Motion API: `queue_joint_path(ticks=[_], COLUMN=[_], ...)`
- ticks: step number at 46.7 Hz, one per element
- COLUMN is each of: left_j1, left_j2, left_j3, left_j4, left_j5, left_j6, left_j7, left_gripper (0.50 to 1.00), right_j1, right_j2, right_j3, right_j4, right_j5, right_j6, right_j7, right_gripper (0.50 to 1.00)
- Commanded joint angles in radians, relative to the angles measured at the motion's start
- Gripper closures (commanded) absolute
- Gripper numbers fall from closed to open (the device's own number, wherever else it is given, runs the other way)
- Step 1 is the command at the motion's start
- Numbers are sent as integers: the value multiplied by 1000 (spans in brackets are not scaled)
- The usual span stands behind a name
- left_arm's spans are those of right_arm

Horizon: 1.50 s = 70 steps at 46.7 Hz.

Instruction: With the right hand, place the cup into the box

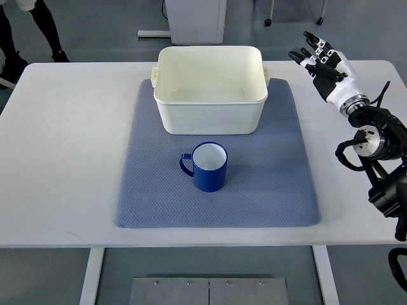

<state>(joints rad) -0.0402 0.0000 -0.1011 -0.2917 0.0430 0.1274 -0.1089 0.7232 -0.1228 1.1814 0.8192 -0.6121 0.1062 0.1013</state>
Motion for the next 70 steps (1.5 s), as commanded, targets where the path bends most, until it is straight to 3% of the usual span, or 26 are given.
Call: queue_joint_path(ticks=[1,70], left_j1=[0,10], left_j2=[0,0], left_j3=[0,0], left_j4=[-1,0], left_j5=[0,0], left_j6=[0,1], left_j7=[0,0], left_gripper=[500,500], right_j1=[-5,-5], right_j2=[0,-12], right_j3=[0,-2], right_j4=[0,1], right_j5=[0,41], right_j6=[1,10], right_j7=[0,0], right_gripper=[502,502])
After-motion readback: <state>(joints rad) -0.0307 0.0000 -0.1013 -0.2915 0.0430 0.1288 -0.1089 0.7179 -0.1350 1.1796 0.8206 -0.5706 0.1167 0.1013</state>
